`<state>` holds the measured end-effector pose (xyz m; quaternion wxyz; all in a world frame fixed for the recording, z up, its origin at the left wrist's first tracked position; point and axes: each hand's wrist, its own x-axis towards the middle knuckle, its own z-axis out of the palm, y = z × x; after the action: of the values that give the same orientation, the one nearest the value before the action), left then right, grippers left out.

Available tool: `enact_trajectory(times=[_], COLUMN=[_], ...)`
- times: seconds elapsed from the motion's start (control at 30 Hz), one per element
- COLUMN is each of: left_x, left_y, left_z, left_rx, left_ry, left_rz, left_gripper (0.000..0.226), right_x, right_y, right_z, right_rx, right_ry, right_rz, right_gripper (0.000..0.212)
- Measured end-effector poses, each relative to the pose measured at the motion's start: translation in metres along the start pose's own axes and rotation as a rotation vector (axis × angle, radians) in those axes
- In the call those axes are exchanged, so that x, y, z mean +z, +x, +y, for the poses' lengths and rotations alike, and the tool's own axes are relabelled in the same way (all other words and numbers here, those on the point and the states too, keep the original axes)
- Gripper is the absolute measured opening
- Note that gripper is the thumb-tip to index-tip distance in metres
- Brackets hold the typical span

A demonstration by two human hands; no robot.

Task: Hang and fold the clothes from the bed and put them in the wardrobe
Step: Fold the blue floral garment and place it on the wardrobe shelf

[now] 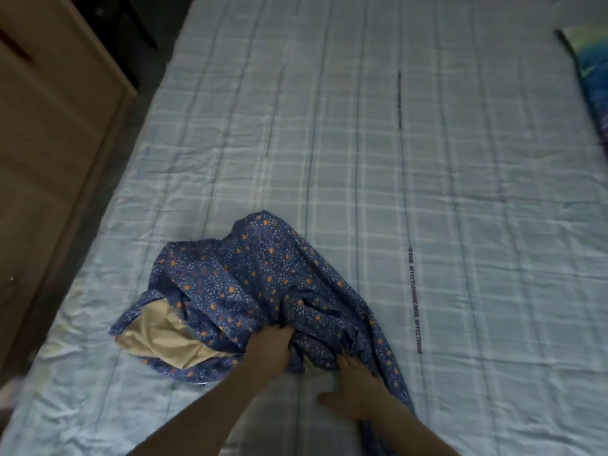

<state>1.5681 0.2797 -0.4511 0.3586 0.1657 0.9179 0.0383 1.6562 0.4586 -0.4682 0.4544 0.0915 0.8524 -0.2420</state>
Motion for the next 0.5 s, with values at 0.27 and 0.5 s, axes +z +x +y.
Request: enact_trajectory(times=[0.27, 0.5], left_x=[-0.137, -0.212], left_y=[-0.072, -0.169], left_z=[0.049, 0.063], left_rx=[0.168, 0.385], left_ry=[-0.242, -0.026], left_rz=[0.166, 0.22], left_gripper=[0.026, 0.043], right_x=[-0.055, -0.14], right_y=[-0.074, -0.184], right_z=[-0.059, -0.036], right_rx=[-0.347, -0.502], right_ry=[0.73, 0.17], right_rz=[0.731, 1.054], right_gripper=[0.036, 0.038])
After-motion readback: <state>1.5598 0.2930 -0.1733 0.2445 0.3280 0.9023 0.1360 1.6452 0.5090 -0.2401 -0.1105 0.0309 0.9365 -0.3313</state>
